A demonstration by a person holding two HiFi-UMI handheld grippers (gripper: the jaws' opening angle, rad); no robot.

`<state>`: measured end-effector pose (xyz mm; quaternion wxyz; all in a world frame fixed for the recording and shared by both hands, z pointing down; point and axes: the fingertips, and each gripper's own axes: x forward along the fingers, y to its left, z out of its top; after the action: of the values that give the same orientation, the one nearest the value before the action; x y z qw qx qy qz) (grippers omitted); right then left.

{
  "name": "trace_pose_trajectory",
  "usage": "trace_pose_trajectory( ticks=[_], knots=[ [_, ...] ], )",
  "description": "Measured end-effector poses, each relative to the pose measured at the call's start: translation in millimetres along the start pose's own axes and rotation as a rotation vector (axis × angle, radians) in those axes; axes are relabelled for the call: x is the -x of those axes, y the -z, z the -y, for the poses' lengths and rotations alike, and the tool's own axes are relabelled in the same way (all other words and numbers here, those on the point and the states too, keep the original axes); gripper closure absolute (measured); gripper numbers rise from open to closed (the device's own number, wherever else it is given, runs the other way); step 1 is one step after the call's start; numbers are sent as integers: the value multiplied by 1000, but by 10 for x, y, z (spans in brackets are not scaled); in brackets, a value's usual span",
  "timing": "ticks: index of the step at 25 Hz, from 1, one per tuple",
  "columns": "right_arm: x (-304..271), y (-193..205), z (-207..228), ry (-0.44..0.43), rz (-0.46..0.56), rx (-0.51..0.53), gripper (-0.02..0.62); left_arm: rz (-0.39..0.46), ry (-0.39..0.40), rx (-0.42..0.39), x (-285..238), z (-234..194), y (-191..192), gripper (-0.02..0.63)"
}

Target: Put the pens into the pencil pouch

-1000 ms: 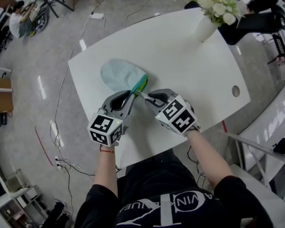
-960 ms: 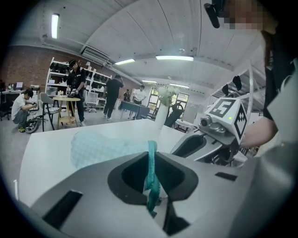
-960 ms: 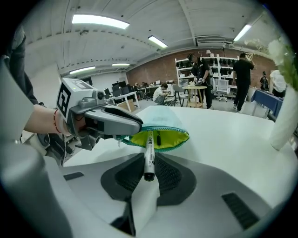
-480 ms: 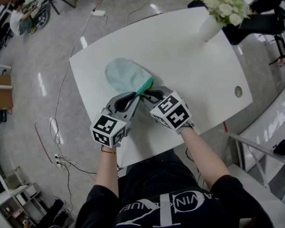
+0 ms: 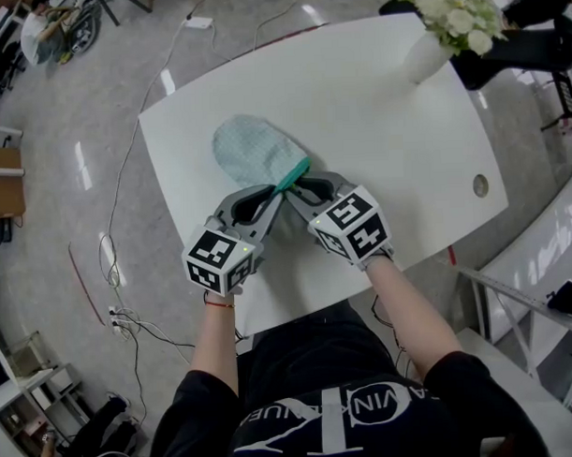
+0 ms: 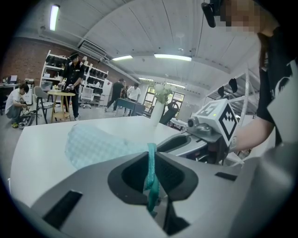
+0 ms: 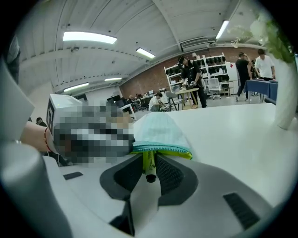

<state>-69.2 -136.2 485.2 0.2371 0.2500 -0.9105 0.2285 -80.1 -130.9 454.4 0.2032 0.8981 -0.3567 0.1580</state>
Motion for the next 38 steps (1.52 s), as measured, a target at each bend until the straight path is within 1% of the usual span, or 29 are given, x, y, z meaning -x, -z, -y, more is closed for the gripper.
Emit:
trace_pose_trajectory(
  ticks=[3,6,9,12,16,25,31,38],
  knots=[
    [93,25,29,-2,-4,7,495,1,-1,4,-16,-13,2,563],
    [168,165,37,6,-70,47,500,5,-2,8,-13,-25,3,563],
    [176,318,51,18,-136,74,537,2,-1,11,-12,-32,11,563],
    [134,391,48,15,-164,61,566,0,-1,16,-15,-30,9,563],
    [72,382,41,15,-162,61,584,1,-9,20,-24,-36,-22,563],
    [-70,261,-27,2,-151,76,584,-1,-10,14,6,-57,2,563],
    [-159,205,-58,-4,-150,82,584,-15,-5,-9,9,-56,41,563],
    [-196,186,-93,-12,-140,84,584,-36,-9,-17,30,-77,105,563]
  ],
)
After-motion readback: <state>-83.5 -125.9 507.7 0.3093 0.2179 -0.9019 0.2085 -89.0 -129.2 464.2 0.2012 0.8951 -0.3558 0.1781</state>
